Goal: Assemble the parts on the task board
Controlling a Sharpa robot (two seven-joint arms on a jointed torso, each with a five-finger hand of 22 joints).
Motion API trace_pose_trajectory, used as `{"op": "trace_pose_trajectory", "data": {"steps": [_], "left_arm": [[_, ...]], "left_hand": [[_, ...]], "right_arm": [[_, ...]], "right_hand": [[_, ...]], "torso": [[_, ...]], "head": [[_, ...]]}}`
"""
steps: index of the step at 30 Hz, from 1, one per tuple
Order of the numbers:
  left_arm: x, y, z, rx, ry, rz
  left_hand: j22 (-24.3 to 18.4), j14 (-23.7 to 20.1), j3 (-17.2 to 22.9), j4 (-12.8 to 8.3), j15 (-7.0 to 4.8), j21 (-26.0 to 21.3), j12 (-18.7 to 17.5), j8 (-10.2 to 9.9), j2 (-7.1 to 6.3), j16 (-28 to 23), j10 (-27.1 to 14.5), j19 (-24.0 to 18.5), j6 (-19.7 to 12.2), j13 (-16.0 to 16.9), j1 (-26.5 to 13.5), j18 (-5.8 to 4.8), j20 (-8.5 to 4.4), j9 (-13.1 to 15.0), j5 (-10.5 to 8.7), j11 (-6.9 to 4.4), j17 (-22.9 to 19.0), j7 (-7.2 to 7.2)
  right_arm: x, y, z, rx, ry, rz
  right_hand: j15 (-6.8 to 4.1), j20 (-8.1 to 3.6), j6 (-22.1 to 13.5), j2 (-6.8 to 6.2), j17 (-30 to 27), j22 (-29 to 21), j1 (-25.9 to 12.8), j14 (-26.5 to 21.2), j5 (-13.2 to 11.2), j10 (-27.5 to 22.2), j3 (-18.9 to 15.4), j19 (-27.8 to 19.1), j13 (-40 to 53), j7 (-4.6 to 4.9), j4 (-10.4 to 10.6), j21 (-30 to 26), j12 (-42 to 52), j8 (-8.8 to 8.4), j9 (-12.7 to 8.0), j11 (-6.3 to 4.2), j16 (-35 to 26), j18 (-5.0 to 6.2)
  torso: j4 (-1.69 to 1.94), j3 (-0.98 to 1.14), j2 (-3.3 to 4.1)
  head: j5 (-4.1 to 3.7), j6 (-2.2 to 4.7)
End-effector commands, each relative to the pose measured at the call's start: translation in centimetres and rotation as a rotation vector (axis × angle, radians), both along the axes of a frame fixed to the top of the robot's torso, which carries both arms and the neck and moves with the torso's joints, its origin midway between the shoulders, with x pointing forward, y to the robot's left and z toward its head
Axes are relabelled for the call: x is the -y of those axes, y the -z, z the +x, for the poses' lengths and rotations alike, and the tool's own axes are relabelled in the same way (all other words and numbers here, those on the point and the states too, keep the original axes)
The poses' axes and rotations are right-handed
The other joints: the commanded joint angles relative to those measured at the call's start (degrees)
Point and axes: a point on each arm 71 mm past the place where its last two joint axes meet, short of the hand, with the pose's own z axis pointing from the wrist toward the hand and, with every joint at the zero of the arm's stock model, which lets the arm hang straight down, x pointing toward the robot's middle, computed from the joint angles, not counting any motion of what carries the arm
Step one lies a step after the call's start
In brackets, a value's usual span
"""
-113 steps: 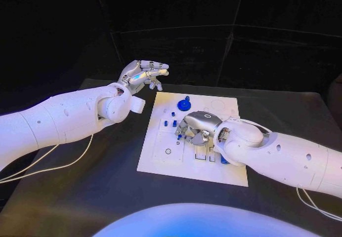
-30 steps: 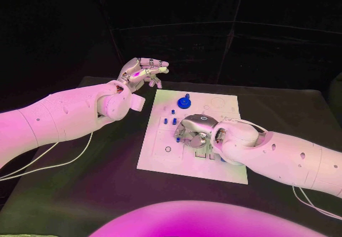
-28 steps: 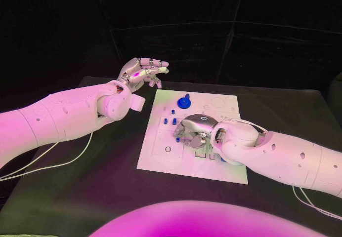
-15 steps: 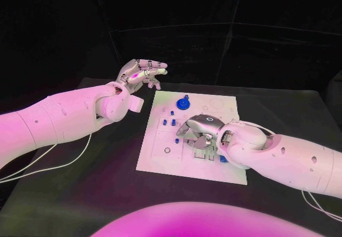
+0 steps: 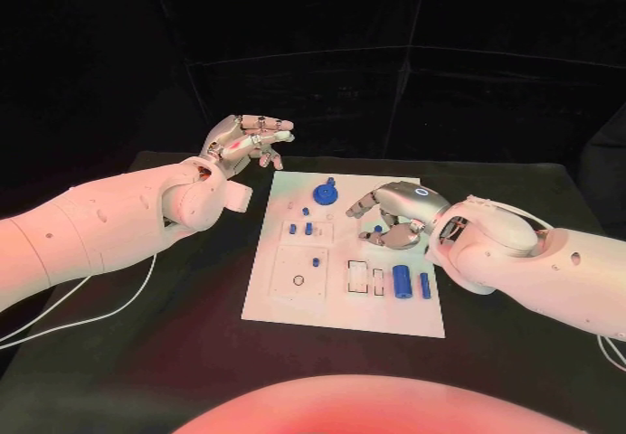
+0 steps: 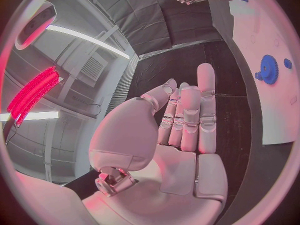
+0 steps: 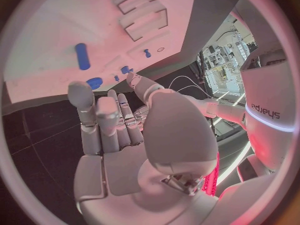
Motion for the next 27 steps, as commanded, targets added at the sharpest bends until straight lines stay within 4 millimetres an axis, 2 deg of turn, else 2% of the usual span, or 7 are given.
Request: {"op": "trace_pose_trajectory", "data": {"steps": [1,7,10,17,21,27], "left_arm": [[0.1,-0.1,0.0,0.0,0.014,-0.009],[0.2,-0.1,0.0,-0.001,0.017,-0.01],[0.3,-0.1,0.0,-0.001,0.019,-0.011],[0.4,-0.1,0.0,-0.001,0.024,-0.012],[0.5,-0.1,0.0,-0.001,0.025,-0.013],[0.5,-0.1,0.1,-0.001,0.026,-0.014]], "left_hand": [[-0.1,-0.5,0.1,-0.4,0.13,-0.3,0.2,0.0,0.13,-0.4,-0.3,-0.4,-0.2,-0.1,0.4,0.34,0.04,0.0,-0.06,-0.06,-0.1,0.2],[-0.1,-0.5,0.1,-0.4,0.13,-0.3,0.2,0.0,0.13,-0.4,-0.3,-0.4,-0.2,-0.1,0.4,0.34,0.04,0.0,-0.06,-0.06,-0.1,0.2],[-0.1,-0.5,0.1,-0.4,0.13,-0.3,0.2,0.0,0.13,-0.4,-0.3,-0.4,-0.2,-0.1,0.4,0.34,0.04,0.0,-0.06,-0.06,-0.1,0.2],[-0.1,-0.5,0.1,-0.4,0.13,-0.3,0.2,0.0,0.13,-0.4,-0.3,-0.4,-0.2,-0.1,0.4,0.34,0.04,0.0,-0.06,-0.06,-0.1,0.2],[-0.1,-0.5,0.1,-0.4,0.13,-0.3,0.2,0.0,0.13,-0.4,-0.3,-0.4,-0.2,-0.1,0.4,0.34,0.04,0.0,-0.06,-0.06,-0.1,0.2],[-0.1,-0.5,0.1,-0.4,0.13,-0.3,0.2,0.0,0.13,-0.4,-0.3,-0.4,-0.2,-0.1,0.4,0.34,0.04,0.0,-0.06,-0.06,-0.1,0.2]], "right_arm": [[1.7,-0.2,0.8,-0.037,0.081,-0.059],[3.5,-0.1,1.6,-0.054,0.126,-0.14],[3.8,0.1,1.8,-0.083,0.133,-0.172],[3.3,0.7,2.0,-0.133,0.123,-0.217],[2.8,1.0,2.2,-0.145,0.12,-0.228],[2.0,1.3,2.5,-0.156,0.107,-0.236]], "right_hand": [[0.07,0.14,-0.8,0.04,-0.6,-0.8,-0.7,-0.1,0.8,-1.0,-3.6,0.0,0.3,-0.5,0.6,-0.7,0.8,0.1,0.1,-0.06,-0.4,0.99],[-0.1,0.0,-0.6,1.11,-1.3,-1.6,0.5,0.2,1.7,-1.9,-8.9,0.6,0.2,-0.9,1.5,-1.6,3.0,0.22,0.3,-0.18,-0.7,1.0],[-0.07,0.04,-0.3,1.52,-1.4,-1.8,0.9,0.3,1.7,-2.4,-10.4,0.8,0.2,-1.04,1.8,-1.7,3.6,0.31,0.3,-0.17,-0.7,0.97],[-0.14,0.0,0.4,2.33,-1.6,-2.0,1.9,0.3,2.0,-2.6,-11.8,1.1,0.2,-1.08,2.0,-1.9,4.7,0.49,0.4,-0.24,-0.7,0.97],[-0.27,-0.11,0.9,3.41,-2.3,-1.8,3.3,0.2,2.1,-2.0,-12.0,1.5,0.3,-0.58,1.6,-1.9,5.8,0.5,0.5,-0.41,-1.2,0.92],[-0.75,-0.45,2.4,4.99,-2.1,-0.3,4.0,0.4,1.5,1.9,-11.6,2.5,0.3,-0.02,1.6,-0.9,8.1,0.81,0.6,-1.1,-0.8,0.68]], "torso": [[0.14,-0.04,0.11],[0.06,-0.02,0.16],[0.09,0.01,0.16],[0.15,0.04,0.18],[0.22,0.0,0.17],[0.15,0.0,0.15]], "head": [[-0.7,0.54],[-1.03,0.8],[-1.07,0.64],[-1.02,0.38],[-1.08,0.38],[-1.0,0.3]]}}
